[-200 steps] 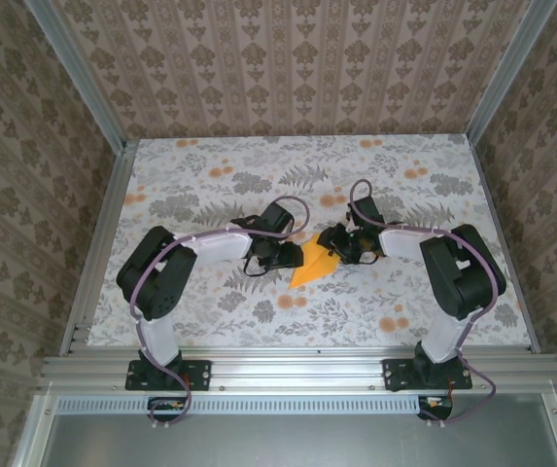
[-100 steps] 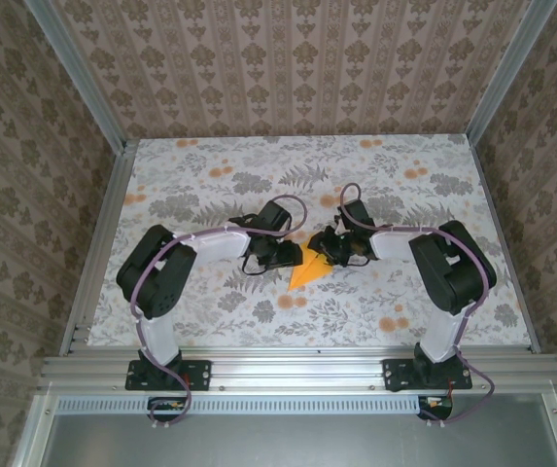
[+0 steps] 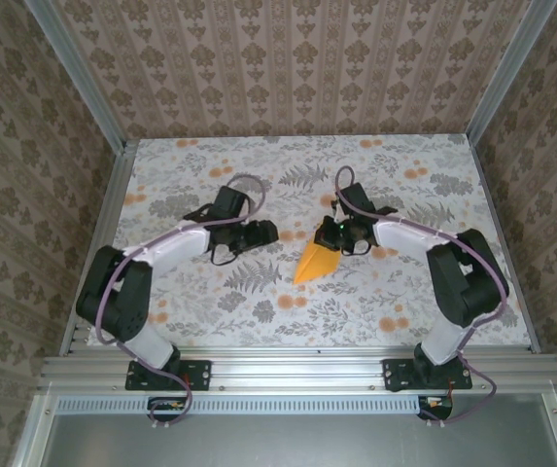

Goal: Fold a paper plane with a square sheet of paper (pick it up from the middle)
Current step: Turn over the paper at the center of the table.

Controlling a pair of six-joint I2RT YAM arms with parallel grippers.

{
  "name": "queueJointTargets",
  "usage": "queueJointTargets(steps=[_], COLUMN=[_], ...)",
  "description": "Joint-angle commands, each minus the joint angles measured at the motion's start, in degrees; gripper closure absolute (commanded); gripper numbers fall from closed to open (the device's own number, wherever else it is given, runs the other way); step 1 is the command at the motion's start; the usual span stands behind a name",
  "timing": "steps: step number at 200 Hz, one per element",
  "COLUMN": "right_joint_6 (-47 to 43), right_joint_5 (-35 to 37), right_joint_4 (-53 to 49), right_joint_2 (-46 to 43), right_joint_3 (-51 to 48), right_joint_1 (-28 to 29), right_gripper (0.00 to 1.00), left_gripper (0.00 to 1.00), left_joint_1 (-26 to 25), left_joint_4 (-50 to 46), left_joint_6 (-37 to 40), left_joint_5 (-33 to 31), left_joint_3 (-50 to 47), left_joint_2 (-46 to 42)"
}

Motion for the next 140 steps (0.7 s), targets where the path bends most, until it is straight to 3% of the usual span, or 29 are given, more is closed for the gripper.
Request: queueJointTargets(steps=[1, 72, 95, 140], right_joint_6=[-12.0, -18.1, -17.1, -12.7], right_joint_5=[10.6, 41.2, 50.5, 63.1], right_joint_4=[-20.2, -41.5, -46.3, -56.9], right_joint_2=[-3.6, 7.1, 14.3, 29.4], right_joint_3=[7.3, 27.4, 34.7, 50.7], right_joint_1=[2.5, 11.8, 16.2, 23.1], right_gripper=[1.0, 1.0, 0.99, 0.99], left_gripper=[0.21, 0.06, 0.0, 0.0], left_joint_1=[5.1, 17.9, 22.1, 31.2], left_joint_4=[-3.9, -11.2, -13.7, -17.7], left_joint_6=[2.8, 6.1, 7.2, 7.4], left_joint_5=[-1.7, -4.9, -3.5, 1.6], left_joint_3=[-2.0, -5.0, -7.0, -8.9], left_joint_2=[-4.2, -15.9, -20.6, -25.1])
